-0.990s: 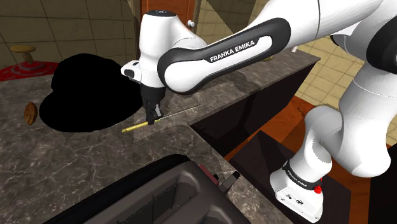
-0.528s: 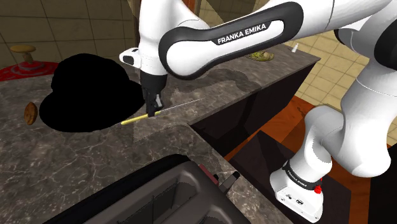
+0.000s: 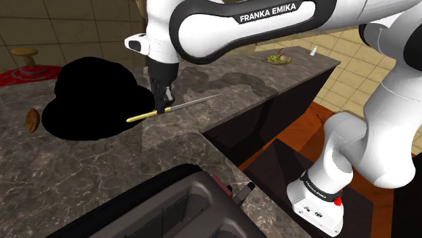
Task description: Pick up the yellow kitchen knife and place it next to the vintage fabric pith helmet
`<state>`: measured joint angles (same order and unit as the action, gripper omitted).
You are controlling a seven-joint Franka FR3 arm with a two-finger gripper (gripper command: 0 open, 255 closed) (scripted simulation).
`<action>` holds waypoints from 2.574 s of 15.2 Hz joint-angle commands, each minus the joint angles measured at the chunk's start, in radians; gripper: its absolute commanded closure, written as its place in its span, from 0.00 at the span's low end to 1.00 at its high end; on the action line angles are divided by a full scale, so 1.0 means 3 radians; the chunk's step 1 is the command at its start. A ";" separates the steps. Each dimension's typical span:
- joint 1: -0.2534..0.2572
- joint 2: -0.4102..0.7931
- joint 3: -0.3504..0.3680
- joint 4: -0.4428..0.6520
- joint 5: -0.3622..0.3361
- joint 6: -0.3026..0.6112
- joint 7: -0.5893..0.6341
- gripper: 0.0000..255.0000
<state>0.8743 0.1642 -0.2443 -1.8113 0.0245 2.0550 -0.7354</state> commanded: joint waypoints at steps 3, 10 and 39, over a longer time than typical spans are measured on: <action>0.0004 -0.0044 -0.0001 0.0127 -0.0013 -0.0171 0.0010 1.00; 0.0004 -0.0082 -0.0004 0.0394 -0.0024 -0.0475 0.0015 1.00; 0.0326 0.0891 0.0229 0.2572 0.0054 -0.1700 0.0645 1.00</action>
<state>0.9613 0.3979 -0.1821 -1.0954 0.0391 1.5674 -0.5628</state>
